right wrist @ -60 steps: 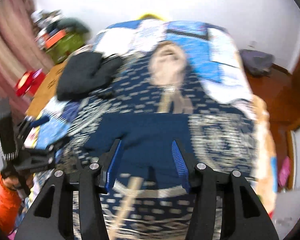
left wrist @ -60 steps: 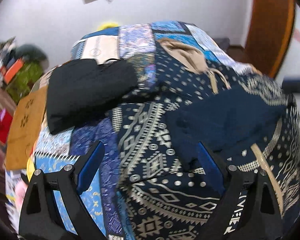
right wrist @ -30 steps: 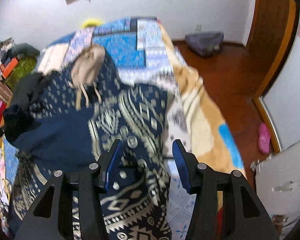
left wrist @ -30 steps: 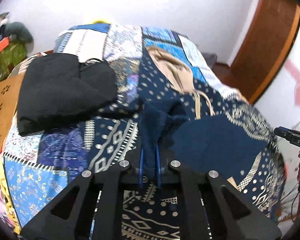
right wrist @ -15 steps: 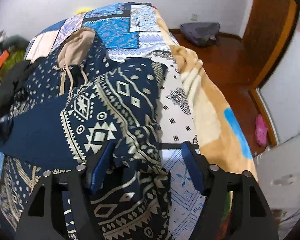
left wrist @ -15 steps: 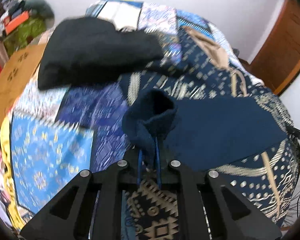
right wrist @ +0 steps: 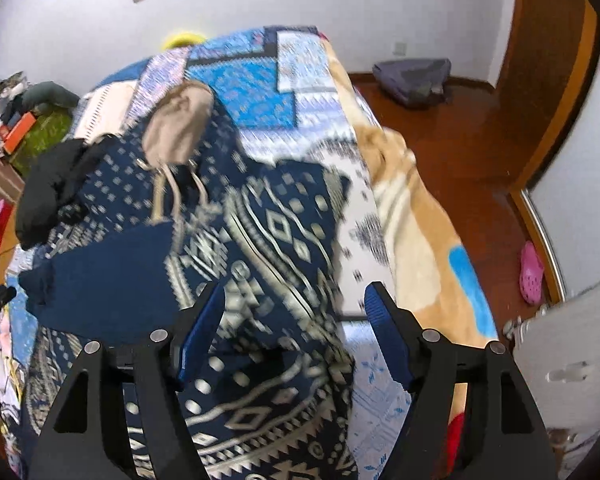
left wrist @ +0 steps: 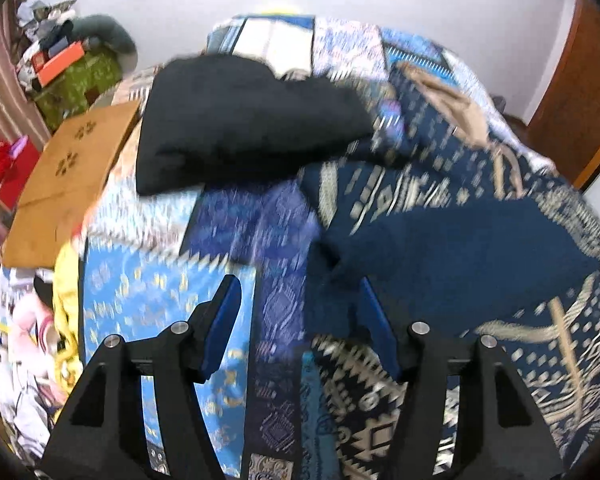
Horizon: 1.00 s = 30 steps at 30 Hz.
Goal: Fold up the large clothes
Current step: 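Grasp the beige hood with the right tool and lift it toward the left tool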
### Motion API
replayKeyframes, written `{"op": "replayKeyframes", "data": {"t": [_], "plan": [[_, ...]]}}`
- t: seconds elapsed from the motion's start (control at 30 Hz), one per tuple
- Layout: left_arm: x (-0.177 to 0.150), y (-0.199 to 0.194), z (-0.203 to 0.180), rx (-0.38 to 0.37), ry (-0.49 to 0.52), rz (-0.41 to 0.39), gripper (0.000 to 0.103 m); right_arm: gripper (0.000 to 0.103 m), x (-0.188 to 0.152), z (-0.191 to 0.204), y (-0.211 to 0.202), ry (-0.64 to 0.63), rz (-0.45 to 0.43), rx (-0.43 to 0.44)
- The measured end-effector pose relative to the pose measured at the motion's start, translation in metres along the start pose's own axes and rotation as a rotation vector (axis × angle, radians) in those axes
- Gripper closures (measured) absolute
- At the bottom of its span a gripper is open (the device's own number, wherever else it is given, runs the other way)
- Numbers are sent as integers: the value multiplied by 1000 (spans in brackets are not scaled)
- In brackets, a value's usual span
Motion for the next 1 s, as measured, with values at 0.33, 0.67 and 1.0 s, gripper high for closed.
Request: {"op": "replayKeyframes", "data": {"t": [0.33,0.67,1.0], "plan": [[98,-24,-58,-111,46,-124,38,34,78,49,-10,-115,-117,63],[169,21,-128,-140,128,-115,34,34,137,82,49,-131,-96,138],[200,107,-172,-203,93,30,34,34,165,68,176,30,118,125]]}}
Point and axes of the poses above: each gripper's, at about its wrist camera, not at the fingertips, and y roughly the way its jaws point, z to its left, x to its top, the point moved 8 cm from there along y, roughly the way its jaws point, and after that the axes turned 9 degrees about x, right-handed, at the moved point
